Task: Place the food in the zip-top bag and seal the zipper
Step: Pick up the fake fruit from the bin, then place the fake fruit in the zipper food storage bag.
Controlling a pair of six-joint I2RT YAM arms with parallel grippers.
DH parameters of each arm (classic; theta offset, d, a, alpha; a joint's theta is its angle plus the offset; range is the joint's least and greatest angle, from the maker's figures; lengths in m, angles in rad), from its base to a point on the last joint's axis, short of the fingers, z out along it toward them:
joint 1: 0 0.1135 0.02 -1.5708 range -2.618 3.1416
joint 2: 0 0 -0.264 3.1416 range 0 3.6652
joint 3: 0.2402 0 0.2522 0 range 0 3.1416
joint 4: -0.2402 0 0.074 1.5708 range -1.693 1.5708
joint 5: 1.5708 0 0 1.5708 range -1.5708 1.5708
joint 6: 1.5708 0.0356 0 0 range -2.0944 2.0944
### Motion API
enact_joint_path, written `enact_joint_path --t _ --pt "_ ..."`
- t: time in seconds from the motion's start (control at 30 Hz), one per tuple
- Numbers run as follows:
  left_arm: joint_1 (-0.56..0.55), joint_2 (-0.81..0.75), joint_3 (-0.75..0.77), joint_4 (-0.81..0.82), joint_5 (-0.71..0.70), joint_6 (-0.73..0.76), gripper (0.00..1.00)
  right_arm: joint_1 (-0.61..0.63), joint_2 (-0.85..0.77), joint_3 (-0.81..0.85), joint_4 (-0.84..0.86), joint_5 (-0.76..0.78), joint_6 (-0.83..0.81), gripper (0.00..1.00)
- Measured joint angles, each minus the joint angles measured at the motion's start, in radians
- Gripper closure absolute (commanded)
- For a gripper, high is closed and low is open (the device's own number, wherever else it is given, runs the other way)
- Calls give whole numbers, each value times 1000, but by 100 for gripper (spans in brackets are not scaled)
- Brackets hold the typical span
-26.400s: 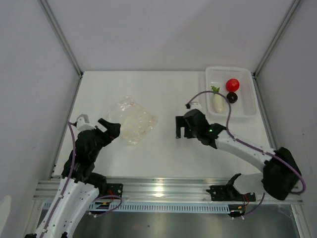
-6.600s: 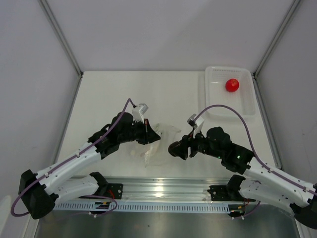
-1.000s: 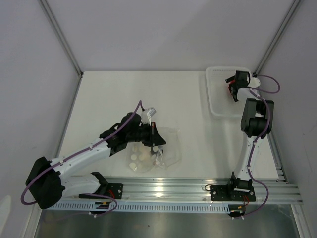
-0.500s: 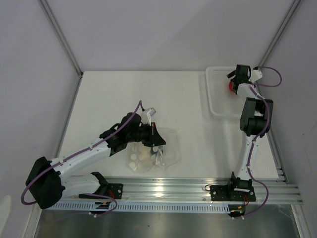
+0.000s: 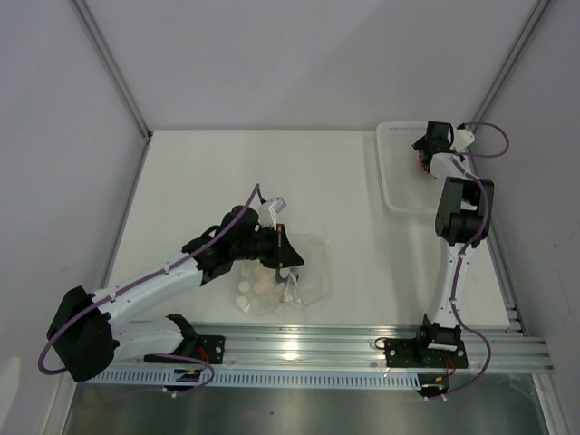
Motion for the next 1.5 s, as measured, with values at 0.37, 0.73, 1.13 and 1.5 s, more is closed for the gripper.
enact_joint_path --t 0.37,0.73,1.13,1.5 --pt "0 0 -1 0 0 -1 100 16 22 40 11 11 -87 78" --pt "0 -36 -2 -58 -13 -2 99 100 -60 -40 4 65 -190 100" --pt "0 -88 52 -189 -29 5 99 343 -743 -507 1 33 -192 100" --pt "0 -212 83 -251 -37 9 99 575 -1410 -965 -73 -200 -174 100"
